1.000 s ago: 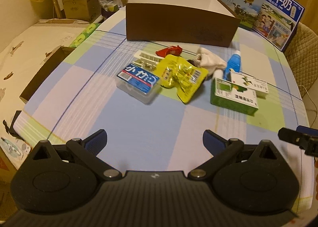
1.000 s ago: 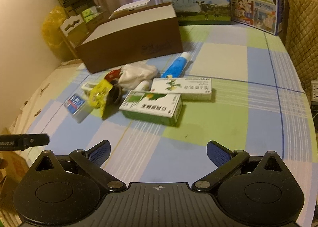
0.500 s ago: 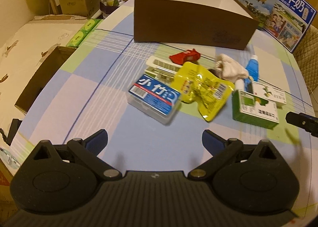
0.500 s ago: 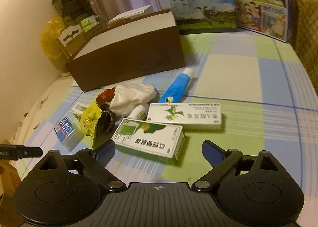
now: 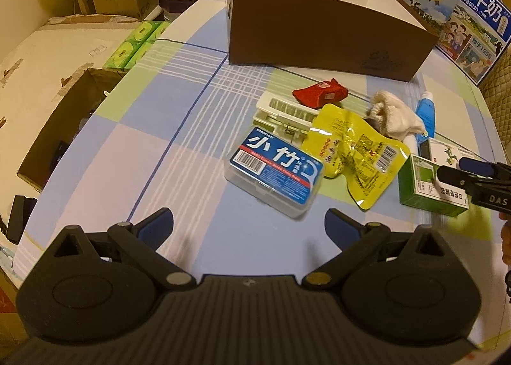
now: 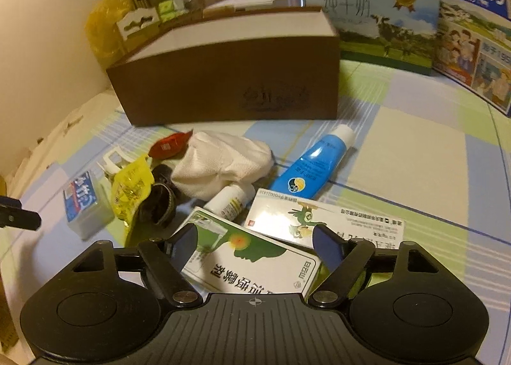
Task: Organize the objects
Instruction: 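Grasp the green-white carton with the right tool while the left tool approaches the floss case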
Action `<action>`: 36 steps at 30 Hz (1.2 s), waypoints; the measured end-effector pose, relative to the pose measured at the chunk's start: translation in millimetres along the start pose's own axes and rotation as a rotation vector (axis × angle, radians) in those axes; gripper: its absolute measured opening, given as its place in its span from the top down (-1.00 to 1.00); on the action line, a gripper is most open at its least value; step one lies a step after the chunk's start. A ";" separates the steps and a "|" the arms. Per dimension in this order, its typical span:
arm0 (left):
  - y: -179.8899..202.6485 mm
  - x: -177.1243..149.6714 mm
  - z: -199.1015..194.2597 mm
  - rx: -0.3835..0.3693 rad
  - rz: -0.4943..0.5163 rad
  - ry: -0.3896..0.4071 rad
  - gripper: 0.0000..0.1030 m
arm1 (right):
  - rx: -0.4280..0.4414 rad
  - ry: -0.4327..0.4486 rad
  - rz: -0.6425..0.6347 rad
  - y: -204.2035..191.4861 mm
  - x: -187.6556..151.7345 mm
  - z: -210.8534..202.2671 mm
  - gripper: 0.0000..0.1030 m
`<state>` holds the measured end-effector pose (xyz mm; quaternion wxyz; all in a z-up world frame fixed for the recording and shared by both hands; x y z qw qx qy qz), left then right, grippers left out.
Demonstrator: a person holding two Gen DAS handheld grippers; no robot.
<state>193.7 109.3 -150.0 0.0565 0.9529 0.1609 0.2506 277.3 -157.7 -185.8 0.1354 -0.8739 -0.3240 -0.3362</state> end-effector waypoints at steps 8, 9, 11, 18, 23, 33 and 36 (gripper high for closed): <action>-3.5 0.3 7.6 -0.021 0.013 -0.026 -0.94 | 0.067 -0.066 -0.044 -17.6 -13.8 -1.4 -0.47; -3.8 0.4 8.8 -0.023 0.014 -0.029 -0.94 | 0.073 -0.072 -0.048 -21.5 -16.2 -3.8 -0.47; -4.4 -0.2 10.2 -0.028 0.018 -0.034 -0.94 | 0.081 -0.081 -0.049 -29.8 -20.4 -9.8 -0.47; -4.5 -2.9 14.4 -0.044 0.041 -0.046 -0.93 | 0.095 -0.130 -0.036 -65.5 -38.5 -20.0 -0.47; -3.3 -2.3 16.1 -0.052 0.063 -0.044 -0.93 | 0.018 -0.118 -0.046 -70.1 -30.2 -18.5 -0.47; 4.9 8.0 20.4 -0.064 0.135 -0.021 -0.92 | -0.081 -0.185 0.018 -59.9 -19.6 8.3 -0.20; 6.8 12.9 22.2 -0.066 0.160 -0.010 -0.92 | -0.091 -0.192 0.044 -59.4 -21.0 12.7 -0.20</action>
Point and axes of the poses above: each gripper's, at about its wrist camera, not at the fingertips, and z roughly the way its jaws point, y to its right, x to its top, the point moved 10 cm from there along z, roughly the way its jaws point, and after that the axes turned 11 degrees about -z, right-handed, at the moved point
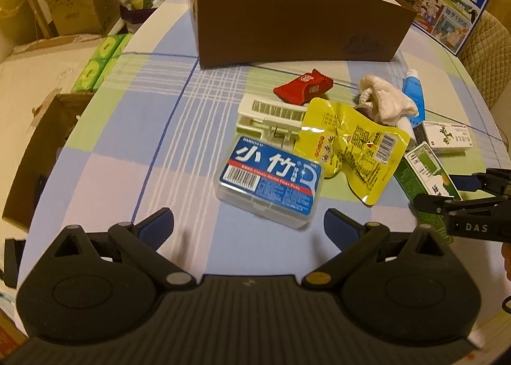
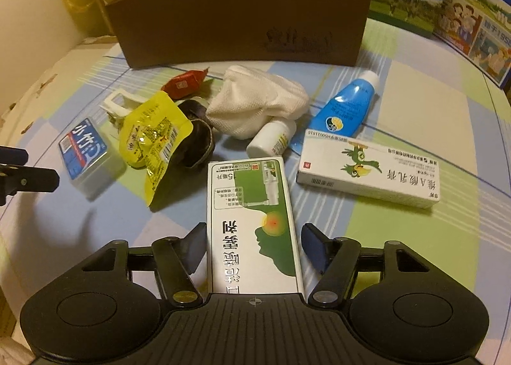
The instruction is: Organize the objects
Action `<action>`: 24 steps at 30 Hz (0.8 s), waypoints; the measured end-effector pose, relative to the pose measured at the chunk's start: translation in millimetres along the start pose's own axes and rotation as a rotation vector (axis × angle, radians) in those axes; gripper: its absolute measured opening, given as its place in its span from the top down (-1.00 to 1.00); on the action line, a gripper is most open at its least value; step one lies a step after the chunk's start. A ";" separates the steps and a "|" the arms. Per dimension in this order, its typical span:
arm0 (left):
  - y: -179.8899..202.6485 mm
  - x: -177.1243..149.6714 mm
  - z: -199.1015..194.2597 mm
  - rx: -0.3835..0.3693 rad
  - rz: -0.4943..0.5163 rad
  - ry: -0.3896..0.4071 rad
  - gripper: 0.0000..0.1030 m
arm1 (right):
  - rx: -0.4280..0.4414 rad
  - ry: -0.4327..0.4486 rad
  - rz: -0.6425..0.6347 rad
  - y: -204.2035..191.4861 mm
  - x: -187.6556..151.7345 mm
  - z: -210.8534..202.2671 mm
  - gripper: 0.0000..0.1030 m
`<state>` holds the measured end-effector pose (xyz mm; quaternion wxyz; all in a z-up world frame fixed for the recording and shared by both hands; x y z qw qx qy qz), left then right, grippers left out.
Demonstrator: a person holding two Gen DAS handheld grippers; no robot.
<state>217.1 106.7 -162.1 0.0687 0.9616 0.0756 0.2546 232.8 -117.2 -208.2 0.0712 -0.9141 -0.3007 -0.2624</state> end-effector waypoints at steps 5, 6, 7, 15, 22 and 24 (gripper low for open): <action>2.4 7.2 5.7 -0.001 0.043 0.007 -0.92 | -0.002 -0.003 0.009 -0.9 -1.4 1.3 -0.06; 2.8 7.8 7.0 -0.003 0.051 0.008 -0.92 | -0.007 -0.003 0.005 -0.7 -2.3 0.3 -0.06; 3.5 9.0 8.4 -0.003 0.060 0.009 -0.92 | -0.009 -0.001 0.006 -0.9 -3.0 -0.9 -0.05; 16.8 15.9 24.3 -0.042 0.179 0.003 -0.92 | -0.029 0.024 0.108 12.9 -13.1 -24.9 -0.05; 29.6 21.7 44.4 -0.058 0.279 -0.016 -0.79 | -0.059 0.020 0.199 29.9 -23.8 -37.2 -0.05; 31.5 23.3 48.2 -0.066 0.286 -0.022 -0.77 | -0.068 0.019 0.221 34.2 -26.4 -39.8 -0.05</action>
Point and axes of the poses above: each gripper's, at about its wrist camera, not at the fingertips, and z roughly the way its jaws point, y to its right, x to its top, the point moved 10 cm from there along z, roughly the way its jaws point, and after that the axes turned 11 degrees about -z, right-handed, at the moved point
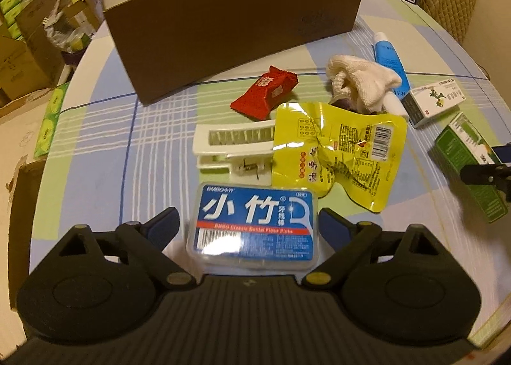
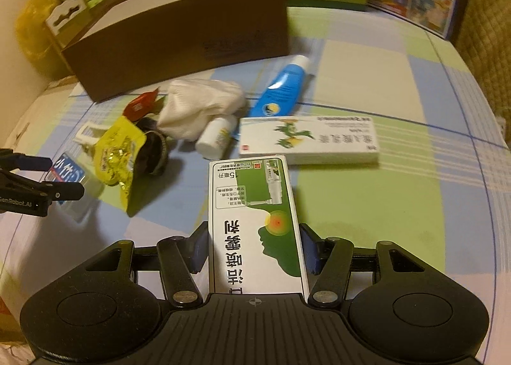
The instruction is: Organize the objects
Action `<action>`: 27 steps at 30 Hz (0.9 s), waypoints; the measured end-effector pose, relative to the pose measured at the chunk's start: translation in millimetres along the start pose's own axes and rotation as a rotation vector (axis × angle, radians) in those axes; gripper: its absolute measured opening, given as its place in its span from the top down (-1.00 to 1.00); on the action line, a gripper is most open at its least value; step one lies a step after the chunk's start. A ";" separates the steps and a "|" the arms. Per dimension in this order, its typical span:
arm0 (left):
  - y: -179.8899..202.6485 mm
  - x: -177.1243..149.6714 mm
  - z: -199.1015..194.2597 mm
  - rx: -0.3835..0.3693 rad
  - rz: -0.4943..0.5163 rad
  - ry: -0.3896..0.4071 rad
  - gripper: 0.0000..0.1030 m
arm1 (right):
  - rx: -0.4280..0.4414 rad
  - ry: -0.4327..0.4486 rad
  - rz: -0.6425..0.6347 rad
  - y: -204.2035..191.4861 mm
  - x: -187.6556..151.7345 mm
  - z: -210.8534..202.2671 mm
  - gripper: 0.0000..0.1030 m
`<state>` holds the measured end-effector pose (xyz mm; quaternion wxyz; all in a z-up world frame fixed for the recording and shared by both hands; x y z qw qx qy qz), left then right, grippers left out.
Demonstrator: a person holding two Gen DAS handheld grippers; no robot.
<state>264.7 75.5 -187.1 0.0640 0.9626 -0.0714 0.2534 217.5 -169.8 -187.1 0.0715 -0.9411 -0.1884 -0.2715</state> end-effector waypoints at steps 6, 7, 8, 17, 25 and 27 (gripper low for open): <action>3.8 1.3 3.9 -0.021 0.030 -0.003 -0.63 | -0.018 0.008 0.042 10.0 0.6 -6.8 -0.05; 4.2 1.1 3.9 -0.024 0.036 -0.002 -0.62 | -0.019 0.009 0.045 10.4 1.8 -6.9 -0.05; 4.6 0.8 3.4 -0.025 0.040 0.000 -0.62 | -0.021 0.012 0.048 10.6 3.0 -7.4 -0.05; -1.1 10.1 -20.3 -0.022 0.032 0.047 -0.61 | -0.001 0.046 0.048 7.8 23.7 -13.5 -0.05; -7.1 57.6 -50.7 -0.004 0.013 0.134 -0.61 | 0.045 0.100 -0.008 -4.9 73.4 -16.3 -0.05; -7.3 74.4 -56.6 -0.006 0.013 0.158 -0.61 | 0.061 0.120 -0.026 -9.6 92.9 -16.3 -0.05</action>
Point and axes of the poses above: each gripper's, at about its wrist camera, not at the fingertips, and z roughly the way its jaws point, y to its right, x to its top, the point moved 10 cm from there along z, roughly the way its jaws point, and after that the axes turned 11 degrees about -z, right-handed, at the moved point
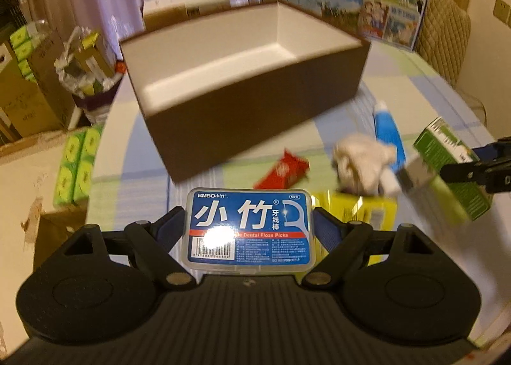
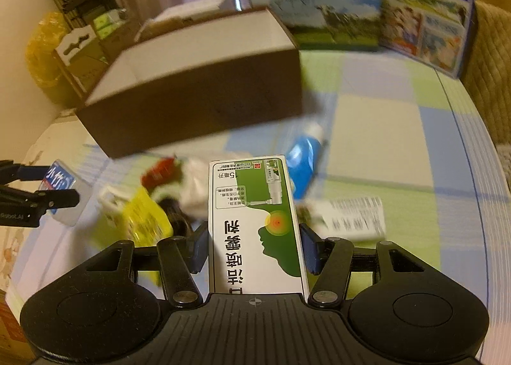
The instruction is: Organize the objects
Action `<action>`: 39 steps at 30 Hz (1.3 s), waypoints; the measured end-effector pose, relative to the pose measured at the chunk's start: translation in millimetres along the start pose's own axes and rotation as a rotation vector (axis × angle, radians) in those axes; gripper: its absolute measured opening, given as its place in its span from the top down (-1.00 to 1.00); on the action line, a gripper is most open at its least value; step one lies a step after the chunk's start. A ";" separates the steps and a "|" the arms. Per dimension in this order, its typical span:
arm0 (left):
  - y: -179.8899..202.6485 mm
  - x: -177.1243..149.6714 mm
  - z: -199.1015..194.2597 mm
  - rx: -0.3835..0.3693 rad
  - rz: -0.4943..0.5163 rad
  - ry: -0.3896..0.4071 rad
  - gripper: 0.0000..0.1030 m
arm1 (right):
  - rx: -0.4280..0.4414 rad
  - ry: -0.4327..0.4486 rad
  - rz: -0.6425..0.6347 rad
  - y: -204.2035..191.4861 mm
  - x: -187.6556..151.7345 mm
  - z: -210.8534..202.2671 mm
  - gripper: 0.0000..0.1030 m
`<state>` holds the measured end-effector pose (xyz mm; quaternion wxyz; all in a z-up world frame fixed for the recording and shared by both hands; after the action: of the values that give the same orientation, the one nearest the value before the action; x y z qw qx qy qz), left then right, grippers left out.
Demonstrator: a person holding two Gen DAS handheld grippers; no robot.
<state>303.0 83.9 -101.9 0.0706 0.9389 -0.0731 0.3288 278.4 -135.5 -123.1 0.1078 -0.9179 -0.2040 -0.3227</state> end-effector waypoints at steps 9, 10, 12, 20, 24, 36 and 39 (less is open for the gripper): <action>4.0 93.9 6.3 -0.010 -0.029 0.118 -0.61 | 0.043 0.130 -0.073 -14.2 102.5 17.9 -0.05; 4.3 103.6 8.8 -0.013 -0.033 0.127 -0.61 | 0.044 0.141 -0.083 -15.1 112.7 20.2 -0.05; 4.1 121.4 15.5 -0.018 -0.043 0.140 -0.61 | 0.050 0.164 -0.098 -17.4 134.8 28.3 -0.05; -6.6 164.8 52.4 -0.009 -0.080 0.135 -0.61 | 0.061 0.179 -0.148 -19.4 190.8 72.0 -0.05; -17.7 173.1 74.5 0.017 -0.092 0.112 -0.61 | 0.062 0.163 -0.154 -17.6 205.6 101.3 -0.05; -36.1 171.6 138.7 0.021 -0.134 0.010 -0.61 | 0.065 0.033 -0.122 -2.8 199.4 189.1 -0.05; -38.0 169.1 149.2 0.018 -0.137 -0.006 -0.61 | 0.072 0.017 -0.104 1.6 196.2 202.1 -0.05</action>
<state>531.2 78.8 -114.4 0.0845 0.9433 -0.0058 0.3209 529.0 -10.5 -153.6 0.1255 -0.8989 -0.2619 -0.3281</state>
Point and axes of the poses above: each gripper's, at about its wrist camera, not at the fingertips, and z roughly the way its jaws point, y to its right, x to its top, the point moved 10 cm from there along z, roughly the way its jaws point, and after that the axes turned 11 degrees about -z, right-handed, at the moved point
